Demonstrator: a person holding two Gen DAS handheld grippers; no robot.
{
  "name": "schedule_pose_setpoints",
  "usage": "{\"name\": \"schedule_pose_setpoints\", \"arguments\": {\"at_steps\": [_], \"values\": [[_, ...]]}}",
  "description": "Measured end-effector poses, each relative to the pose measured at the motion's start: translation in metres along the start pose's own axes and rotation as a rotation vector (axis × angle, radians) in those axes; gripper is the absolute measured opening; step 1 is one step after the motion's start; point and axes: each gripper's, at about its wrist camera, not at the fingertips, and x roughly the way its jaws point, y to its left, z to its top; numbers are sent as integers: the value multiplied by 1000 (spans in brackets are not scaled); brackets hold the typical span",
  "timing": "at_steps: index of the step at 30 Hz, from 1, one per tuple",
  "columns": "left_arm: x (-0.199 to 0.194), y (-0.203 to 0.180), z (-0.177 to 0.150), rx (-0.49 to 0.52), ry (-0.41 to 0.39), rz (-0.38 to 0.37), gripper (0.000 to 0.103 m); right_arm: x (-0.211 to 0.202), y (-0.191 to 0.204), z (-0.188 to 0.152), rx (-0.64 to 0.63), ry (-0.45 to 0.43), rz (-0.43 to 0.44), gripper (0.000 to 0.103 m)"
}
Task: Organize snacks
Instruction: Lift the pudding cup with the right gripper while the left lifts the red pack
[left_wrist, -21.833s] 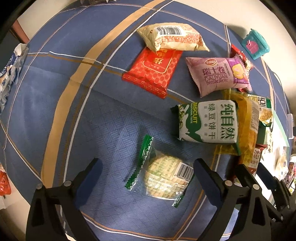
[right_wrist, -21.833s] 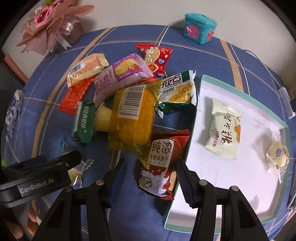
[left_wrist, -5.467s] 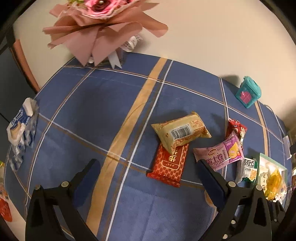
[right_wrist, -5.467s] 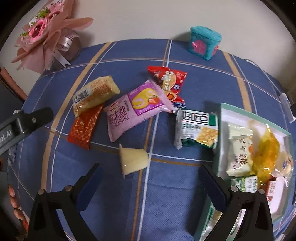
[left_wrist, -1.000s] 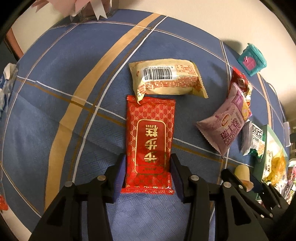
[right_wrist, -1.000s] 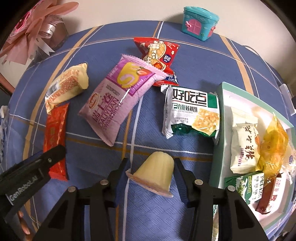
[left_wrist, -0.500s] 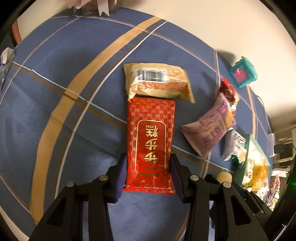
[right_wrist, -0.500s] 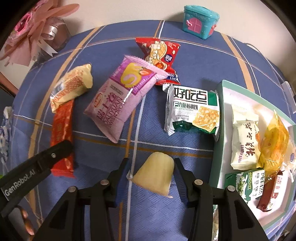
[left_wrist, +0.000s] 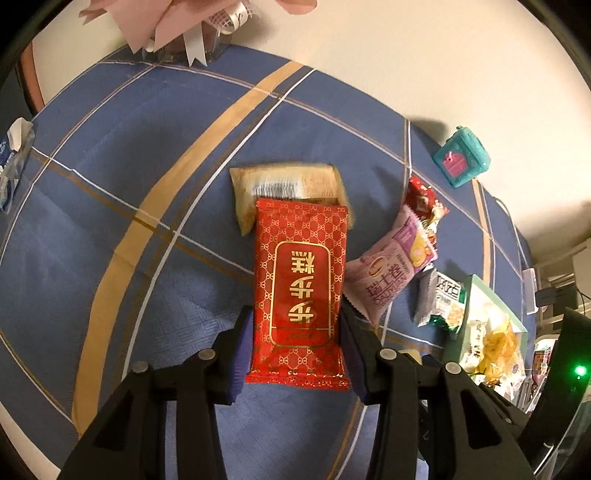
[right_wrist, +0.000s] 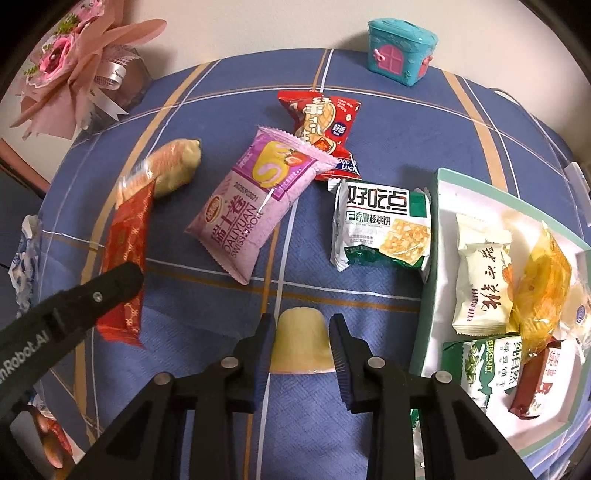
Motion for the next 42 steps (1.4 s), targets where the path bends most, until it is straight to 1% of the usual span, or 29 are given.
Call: {"name": "schedule_pose_setpoints", "arguments": {"at_steps": [1,2,3,7,10,13,16,17,18,20,24,26,28,33,42], "values": [[-3,-1,0,3,-6,1,47,-2,-2,0,3,-5,3,28],[-6,0,-1,5,-11,1,47,-6,-4,1,4,-11,7,21],[-8,-1,-1,8,-15,1,47,-10,-5,2,7,-18,13,19],[-9,-8,-1,18,-20,7,47,-20,-6,4,-5,-33,16,19],[-6,-8,-1,17,-13,12,47,-14,-7,2,-6,-2,29,19],[-3,-9,2,13,-9,12,47,-14,-7,2,1,-2,23,21],[-3,-9,2,15,-6,12,47,-19,-9,3,18,9,56,22],[-3,-9,2,15,-6,11,47,-20,-10,3,22,14,57,26],[-3,-9,2,16,-5,11,47,-21,-10,2,19,16,50,34],[-2,-10,1,20,-1,12,47,-19,-8,1,7,22,29,44],[6,-9,-1,24,23,24,47,-12,-5,-4,15,39,32,47],[10,-8,-2,22,34,31,47,-9,-4,-5,13,47,26,52],[13,-7,-2,19,44,32,47,-4,-2,-7,7,65,20,53],[15,-8,-2,24,49,35,47,2,-2,-7,25,78,35,53],[20,-8,-2,22,60,38,47,21,-5,-13,27,104,30,53]]}}
